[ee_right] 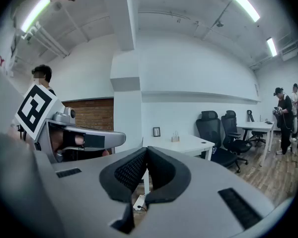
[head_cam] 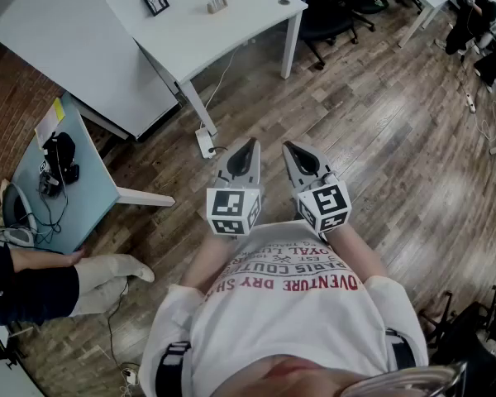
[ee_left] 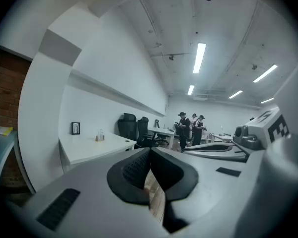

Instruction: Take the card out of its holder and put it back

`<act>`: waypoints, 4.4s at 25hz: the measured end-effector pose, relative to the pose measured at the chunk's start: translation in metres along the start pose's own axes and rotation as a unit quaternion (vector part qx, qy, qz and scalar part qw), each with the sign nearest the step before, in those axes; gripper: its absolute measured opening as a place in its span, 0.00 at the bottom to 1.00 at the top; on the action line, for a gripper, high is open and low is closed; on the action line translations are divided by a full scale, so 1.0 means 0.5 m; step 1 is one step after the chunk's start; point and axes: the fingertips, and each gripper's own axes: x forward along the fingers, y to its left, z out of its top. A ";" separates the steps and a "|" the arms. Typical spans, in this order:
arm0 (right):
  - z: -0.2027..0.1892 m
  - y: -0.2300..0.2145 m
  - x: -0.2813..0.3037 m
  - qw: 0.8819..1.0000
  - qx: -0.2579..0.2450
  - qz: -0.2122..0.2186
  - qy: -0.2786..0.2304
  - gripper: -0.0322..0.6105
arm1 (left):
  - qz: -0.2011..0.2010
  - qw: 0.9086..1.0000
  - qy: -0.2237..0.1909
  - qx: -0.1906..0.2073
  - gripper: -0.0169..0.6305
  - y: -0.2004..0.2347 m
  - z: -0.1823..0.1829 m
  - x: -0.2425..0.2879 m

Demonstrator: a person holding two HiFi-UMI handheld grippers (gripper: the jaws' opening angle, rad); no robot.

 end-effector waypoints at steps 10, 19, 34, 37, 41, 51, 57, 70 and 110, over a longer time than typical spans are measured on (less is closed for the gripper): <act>-0.014 0.002 0.029 1.000 -0.007 0.009 0.011 0.09 | -0.002 1.000 0.005 -0.006 0.06 0.022 -0.007 0.019; -0.028 -0.029 0.060 0.999 0.037 0.001 0.015 0.09 | -0.002 1.000 0.016 -0.016 0.06 0.045 -0.018 0.048; -0.062 -0.188 0.190 0.996 0.069 0.040 0.042 0.09 | 0.043 0.997 0.046 -0.050 0.06 0.120 -0.049 0.218; -0.046 -0.247 0.239 0.995 0.071 0.057 0.041 0.09 | 0.056 0.996 0.046 -0.061 0.06 0.130 -0.024 0.278; -0.021 -0.338 0.320 0.994 0.070 0.081 0.038 0.09 | 0.083 0.993 0.045 -0.066 0.06 0.159 0.007 0.375; 0.011 -0.528 0.493 0.984 0.053 0.159 0.064 0.09 | 0.144 0.986 0.024 -0.077 0.06 0.217 0.077 0.625; -0.028 -0.601 0.547 0.979 0.063 0.171 0.088 0.09 | 0.164 0.982 0.034 -0.081 0.06 0.233 0.069 0.704; -0.052 -0.710 0.745 0.978 0.067 0.169 0.107 0.09 | 0.173 0.980 0.047 -0.090 0.06 0.386 0.073 0.889; 0.087 -0.797 1.569 0.924 0.024 0.358 0.135 0.09 | 0.339 0.928 0.023 -0.152 0.06 0.987 0.185 1.232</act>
